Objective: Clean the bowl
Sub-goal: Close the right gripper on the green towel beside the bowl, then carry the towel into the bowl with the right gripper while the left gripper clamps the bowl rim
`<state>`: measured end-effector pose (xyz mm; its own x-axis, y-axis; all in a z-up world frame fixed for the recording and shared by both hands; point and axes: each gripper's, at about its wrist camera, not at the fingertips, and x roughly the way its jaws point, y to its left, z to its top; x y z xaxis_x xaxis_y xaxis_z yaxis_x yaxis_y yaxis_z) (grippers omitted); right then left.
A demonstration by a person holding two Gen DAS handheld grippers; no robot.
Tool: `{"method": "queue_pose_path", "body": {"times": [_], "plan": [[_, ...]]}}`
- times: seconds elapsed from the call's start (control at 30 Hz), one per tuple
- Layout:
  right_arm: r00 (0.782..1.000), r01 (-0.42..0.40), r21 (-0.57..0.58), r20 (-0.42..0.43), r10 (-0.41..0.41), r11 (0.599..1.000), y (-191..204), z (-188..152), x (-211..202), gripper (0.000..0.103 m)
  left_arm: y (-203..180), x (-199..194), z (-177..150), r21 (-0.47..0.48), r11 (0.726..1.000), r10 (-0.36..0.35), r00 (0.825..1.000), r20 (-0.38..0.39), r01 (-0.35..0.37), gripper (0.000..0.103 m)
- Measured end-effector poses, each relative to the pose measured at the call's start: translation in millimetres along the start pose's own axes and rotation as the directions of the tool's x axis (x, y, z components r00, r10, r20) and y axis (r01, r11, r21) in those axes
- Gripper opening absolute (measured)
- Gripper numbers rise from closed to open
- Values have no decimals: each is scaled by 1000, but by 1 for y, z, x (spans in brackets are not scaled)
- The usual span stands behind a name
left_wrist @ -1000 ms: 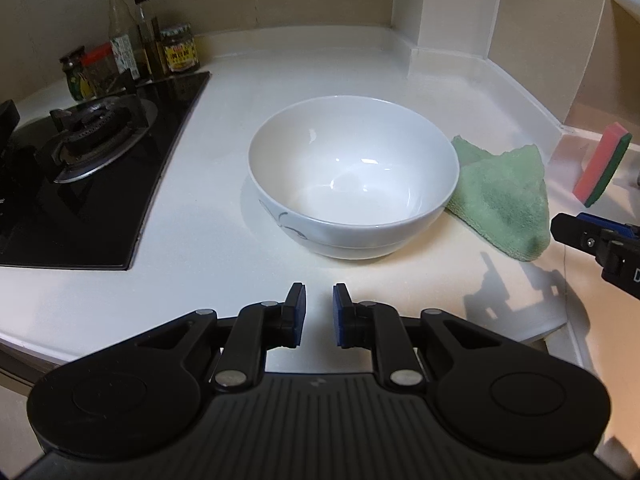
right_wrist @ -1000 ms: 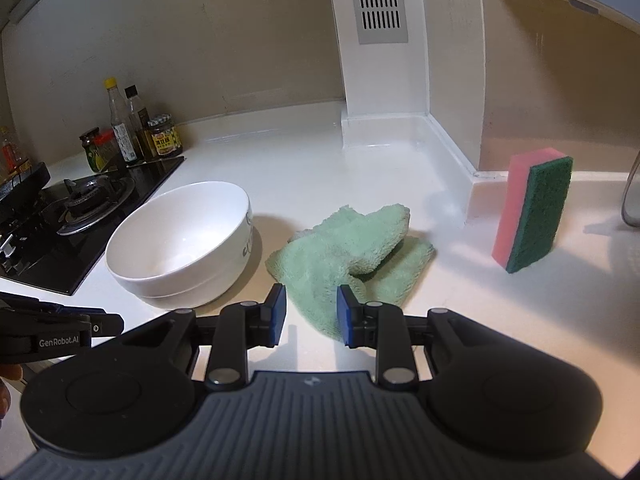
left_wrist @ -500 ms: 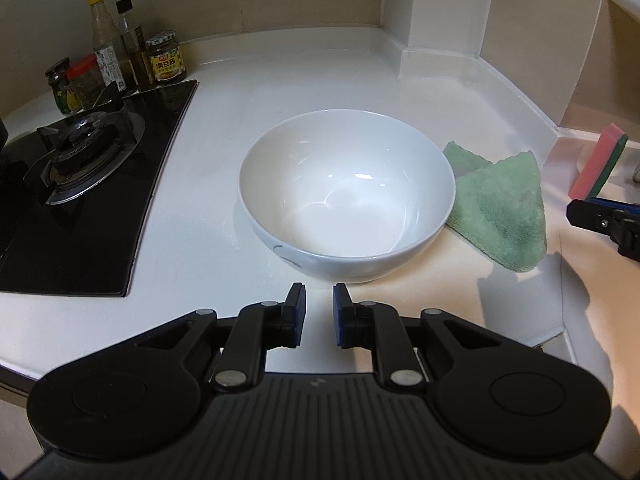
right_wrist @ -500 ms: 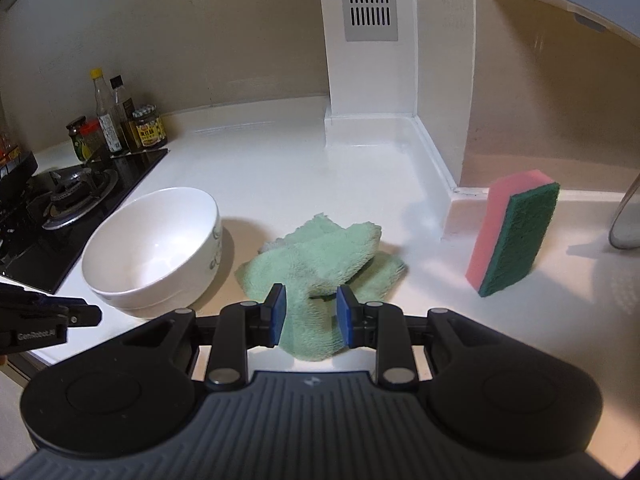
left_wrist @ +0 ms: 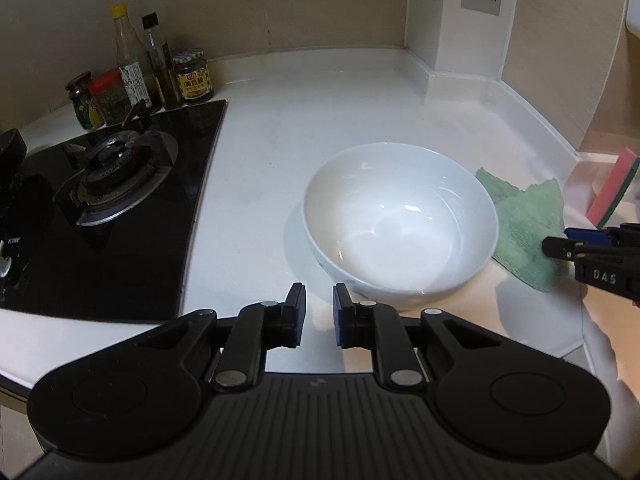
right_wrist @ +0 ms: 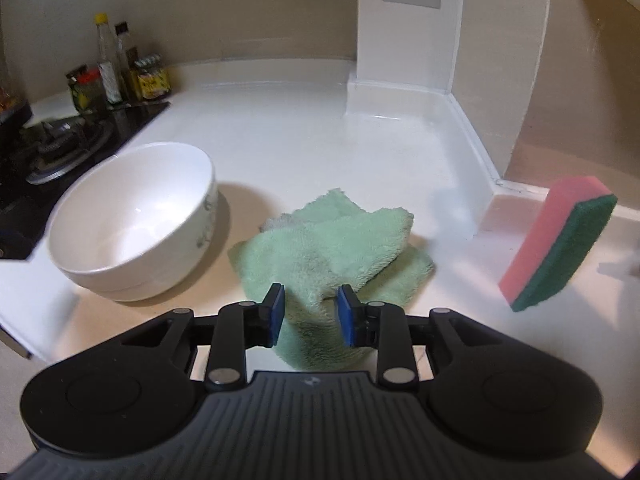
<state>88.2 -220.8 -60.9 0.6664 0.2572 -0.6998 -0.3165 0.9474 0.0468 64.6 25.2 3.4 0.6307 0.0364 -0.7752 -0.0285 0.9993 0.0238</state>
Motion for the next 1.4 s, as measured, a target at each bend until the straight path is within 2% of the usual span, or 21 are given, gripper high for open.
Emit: {"method": "queue_pose_path", "body": {"times": [0.03, 0.07, 0.17, 0.3, 0.37, 0.5, 0.67, 0.8, 1.07, 1.13, 1.2, 1.27, 1.33, 1.4], "plan": [[1000, 4, -4, -2, -4, 1000, 2, 1, 2, 15, 3, 1, 2, 3, 1000, -5, 1000, 2, 5, 18], [1000, 8, -8, -3, -8, 1000, 5, 1, 4, 12, 7, 4, 6, 11, 1000, -14, 1000, 6, 14, 18], [998, 33, 6, 48, -33, 999, 10, 10, -12, 9, 21, 10, 17, 18, 999, -39, 999, 19, 38, 18], [991, 36, 12, 130, -37, 999, 23, 34, -40, 8, 39, 18, 33, 28, 993, -112, 993, 41, 110, 18], [982, -5, 8, 186, 3, 1000, 38, 55, -63, 7, 49, 21, 44, 39, 988, -153, 987, 47, 151, 18], [973, -100, -52, 203, 109, 994, 72, 84, -78, 8, 60, 34, 59, 67, 970, -235, 972, 13, 233, 18], [992, -106, -203, 39, 116, 973, 124, 82, -31, 7, 66, 55, 69, 105, 941, -317, 947, -47, 321, 18], [990, -118, -329, -118, 83, 937, 156, 72, 15, 7, 63, 65, 71, 108, 928, -349, 934, -79, 356, 18], [981, -94, -494, -192, -3, 864, 164, 78, 73, 8, 47, 79, 69, 127, 934, -316, 939, -132, 333, 18], [976, -126, -500, -215, 18, 857, 162, 79, 87, 8, 43, 81, 68, 136, 931, -317, 936, -150, 338, 12], [972, -162, -493, -231, 51, 855, 161, 80, 98, 8, 39, 82, 68, 162, 932, -302, 941, -152, 326, 11], [957, -240, -428, -253, 140, 871, 156, 86, 104, 8, 36, 82, 68, 192, 930, -289, 946, -147, 314, 11], [925, -343, -354, -290, 246, 870, 152, 91, 108, 8, 36, 84, 69, 197, 930, -286, 947, -146, 311, 10], [884, -427, -353, -357, 302, 832, 156, 88, 108, 8, 35, 86, 71, 213, 926, -285, 947, -147, 312, 8]]}}
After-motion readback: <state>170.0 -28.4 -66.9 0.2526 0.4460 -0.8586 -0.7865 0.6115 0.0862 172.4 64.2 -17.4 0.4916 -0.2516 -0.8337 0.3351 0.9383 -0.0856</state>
